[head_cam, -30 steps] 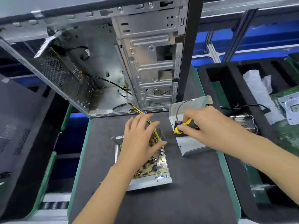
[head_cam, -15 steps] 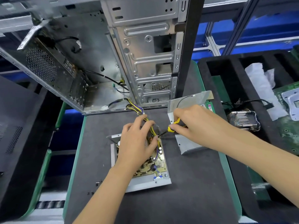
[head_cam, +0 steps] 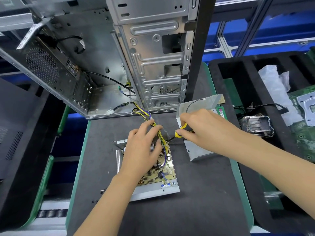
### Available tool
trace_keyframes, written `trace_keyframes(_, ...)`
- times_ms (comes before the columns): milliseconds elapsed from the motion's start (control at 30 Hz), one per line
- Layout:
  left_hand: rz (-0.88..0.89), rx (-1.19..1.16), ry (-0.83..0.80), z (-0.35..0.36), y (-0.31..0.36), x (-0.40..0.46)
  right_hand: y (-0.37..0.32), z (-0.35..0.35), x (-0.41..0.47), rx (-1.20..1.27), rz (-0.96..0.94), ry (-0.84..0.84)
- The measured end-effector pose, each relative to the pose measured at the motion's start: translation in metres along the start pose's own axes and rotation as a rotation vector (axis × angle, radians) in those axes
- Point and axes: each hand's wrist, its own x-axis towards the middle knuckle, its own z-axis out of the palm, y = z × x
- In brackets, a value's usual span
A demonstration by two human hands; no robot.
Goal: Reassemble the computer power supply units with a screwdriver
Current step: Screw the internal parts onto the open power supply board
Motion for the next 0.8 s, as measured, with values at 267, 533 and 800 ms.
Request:
trace_keyframes(267,0.005,-0.013,-0.008,-0.001,0.001,0.002,-0.002,-0.001,0.005,-0.034,-0.022,0.009)
trace_keyframes(533,0.031,-0.114,0.076,-0.008,0.005,0.009,-0.020,-0.018,0.015,-0.258,-0.087,-0.033)
trace_keyframes(800,0.064,-0.280,0.072,-0.005,0.016,0.030,-0.036,-0.022,0.029,-0.315,-0.115,-0.056)
